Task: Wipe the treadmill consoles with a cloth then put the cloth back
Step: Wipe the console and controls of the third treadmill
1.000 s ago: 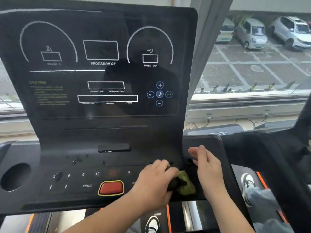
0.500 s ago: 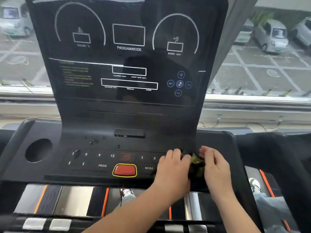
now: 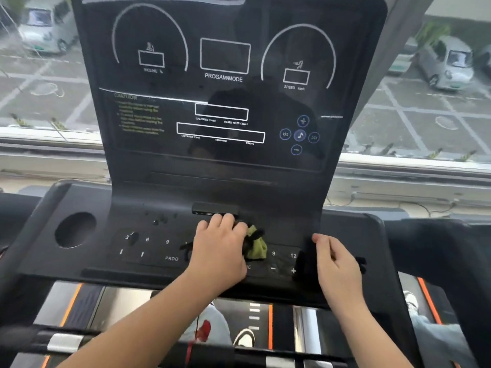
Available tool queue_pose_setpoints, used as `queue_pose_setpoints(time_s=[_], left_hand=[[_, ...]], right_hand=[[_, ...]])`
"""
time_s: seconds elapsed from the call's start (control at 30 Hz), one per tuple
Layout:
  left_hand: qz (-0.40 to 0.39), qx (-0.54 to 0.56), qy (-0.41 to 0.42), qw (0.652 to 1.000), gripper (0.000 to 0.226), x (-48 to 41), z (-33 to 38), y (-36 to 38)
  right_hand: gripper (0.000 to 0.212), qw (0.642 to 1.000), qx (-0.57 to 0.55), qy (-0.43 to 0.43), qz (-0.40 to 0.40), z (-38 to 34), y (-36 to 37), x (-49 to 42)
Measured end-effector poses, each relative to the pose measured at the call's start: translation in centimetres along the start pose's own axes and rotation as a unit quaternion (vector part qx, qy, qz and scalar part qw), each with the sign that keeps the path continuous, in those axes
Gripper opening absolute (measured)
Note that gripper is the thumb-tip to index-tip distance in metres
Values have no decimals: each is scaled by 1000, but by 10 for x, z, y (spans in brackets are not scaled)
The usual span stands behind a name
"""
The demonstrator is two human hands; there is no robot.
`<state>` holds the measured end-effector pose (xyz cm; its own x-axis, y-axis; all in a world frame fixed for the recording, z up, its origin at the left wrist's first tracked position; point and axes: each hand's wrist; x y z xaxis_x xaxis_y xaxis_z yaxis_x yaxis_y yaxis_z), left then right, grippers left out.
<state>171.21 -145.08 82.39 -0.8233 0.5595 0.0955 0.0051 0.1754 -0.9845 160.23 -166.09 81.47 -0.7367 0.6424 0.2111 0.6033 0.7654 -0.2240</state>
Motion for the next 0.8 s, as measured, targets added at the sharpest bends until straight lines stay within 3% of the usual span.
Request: queue_pose_setpoints(time_s=[0.27,0.4,0.6,0.7,0.8], left_hand=[[57,35,164,984,47,-8,110,-5],[98,54,261,959,40,-6,95,7],[74,101,169,978,48,-8,37,10],[37,93,135,986,49,-4,47,3],[29,95,152,983,49,-5,64,-3]], right_hand=[[36,991,-123,56,18,4,-6,-4],[28,996,-74,41,0,0,-7,-5],[28,999,36,2,-5,0,0,-1],[27,998,66,-7,1,0,4,0],[19,998,62,-12,5,-2,10,1]])
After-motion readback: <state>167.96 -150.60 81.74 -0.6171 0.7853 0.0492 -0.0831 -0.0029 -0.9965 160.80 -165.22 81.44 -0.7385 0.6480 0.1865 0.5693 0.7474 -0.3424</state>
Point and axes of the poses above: each hand's wrist, its own x-axis away from the middle knuckle, its own y-axis out of the palm, z = x × y, and after that the axes turned 15 degrees about -x, right-handed
